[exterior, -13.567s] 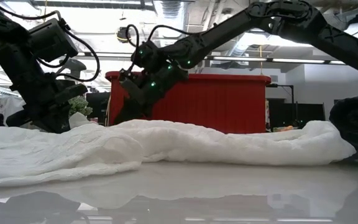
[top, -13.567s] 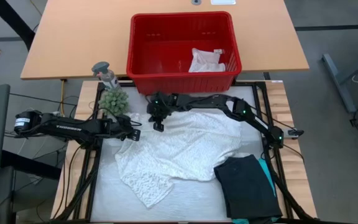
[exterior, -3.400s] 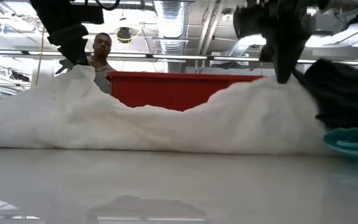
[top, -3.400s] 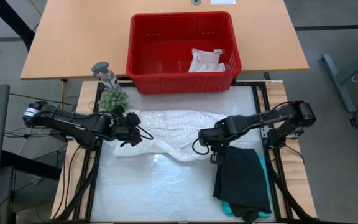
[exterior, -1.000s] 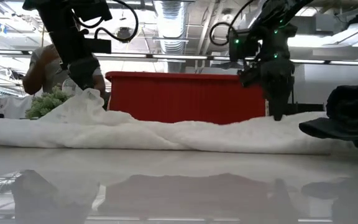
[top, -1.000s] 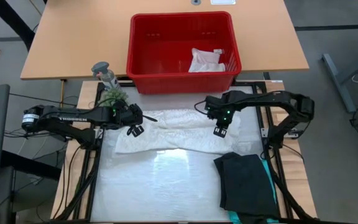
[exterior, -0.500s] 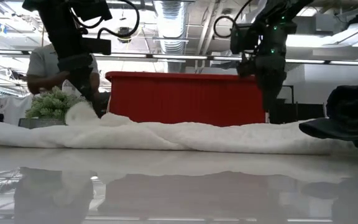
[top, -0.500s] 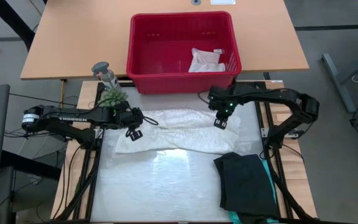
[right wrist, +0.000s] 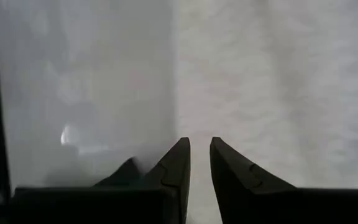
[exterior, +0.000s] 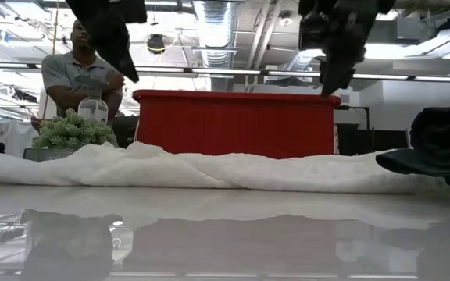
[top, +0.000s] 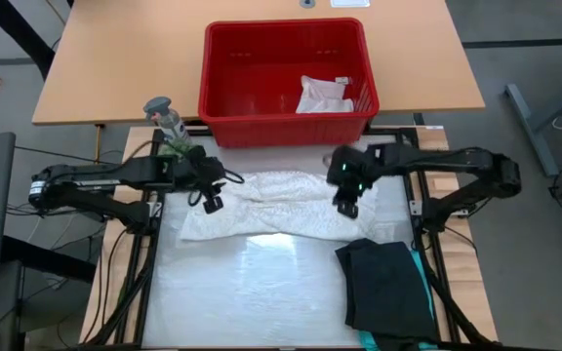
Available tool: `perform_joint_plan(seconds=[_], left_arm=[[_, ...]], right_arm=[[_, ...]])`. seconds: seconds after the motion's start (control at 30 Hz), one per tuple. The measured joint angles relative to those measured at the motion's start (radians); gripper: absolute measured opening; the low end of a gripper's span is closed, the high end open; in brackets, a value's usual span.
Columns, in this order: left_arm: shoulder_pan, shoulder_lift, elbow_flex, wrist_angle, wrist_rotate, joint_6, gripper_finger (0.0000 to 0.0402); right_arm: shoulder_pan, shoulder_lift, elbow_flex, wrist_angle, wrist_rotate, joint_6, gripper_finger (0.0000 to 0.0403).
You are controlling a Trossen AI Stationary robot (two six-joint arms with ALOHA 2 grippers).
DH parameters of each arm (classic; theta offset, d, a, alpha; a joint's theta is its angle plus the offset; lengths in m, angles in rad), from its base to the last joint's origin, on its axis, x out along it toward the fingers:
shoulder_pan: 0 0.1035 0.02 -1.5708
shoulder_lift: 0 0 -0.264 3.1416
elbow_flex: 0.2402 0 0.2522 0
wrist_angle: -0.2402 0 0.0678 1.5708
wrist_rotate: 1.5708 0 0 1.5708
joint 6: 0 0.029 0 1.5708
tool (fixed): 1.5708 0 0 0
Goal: Fold Laundry from Bin
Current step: Fold the white t-shirt
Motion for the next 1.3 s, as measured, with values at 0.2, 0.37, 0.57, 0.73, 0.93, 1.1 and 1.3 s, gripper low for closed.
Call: perform_joint_plan(seconds=[0.2,0.37,0.57,0.73,0.93,1.1,1.3], left_arm=[[-0.077,-0.057,-0.003,-0.049,0.145,-0.078,0.0133],[-0.191,-0.060,-0.044,-0.083,0.152,-0.137,0.0133],[-0.332,-0.059,-0.112,-0.047,0.104,-0.251,0.0133],[-0.403,-0.060,-0.166,-0.007,0.041,-0.331,0.0132],[-0.470,-0.060,-0.232,0.117,0.040,-0.365,0.0132],[-0.506,-0.060,-0.244,0.188,0.041,-0.369,0.0132],[-0.520,-0.060,-0.244,0.189,0.039,-0.377,0.0132]], right_arm=[[0.189,0.046,0.000,-0.004,0.086,0.049,0.0088],[0.267,0.095,0.000,-0.001,0.113,0.087,0.0088],[0.325,0.132,-0.001,-0.004,0.167,0.082,0.0088],[0.327,0.122,-0.056,0.039,0.183,0.105,0.0088],[0.330,0.120,-0.139,0.101,0.182,0.114,0.0088],[0.340,0.120,-0.166,0.143,0.182,0.137,0.0088],[0.360,0.119,-0.201,0.162,0.180,0.142,0.0088]])
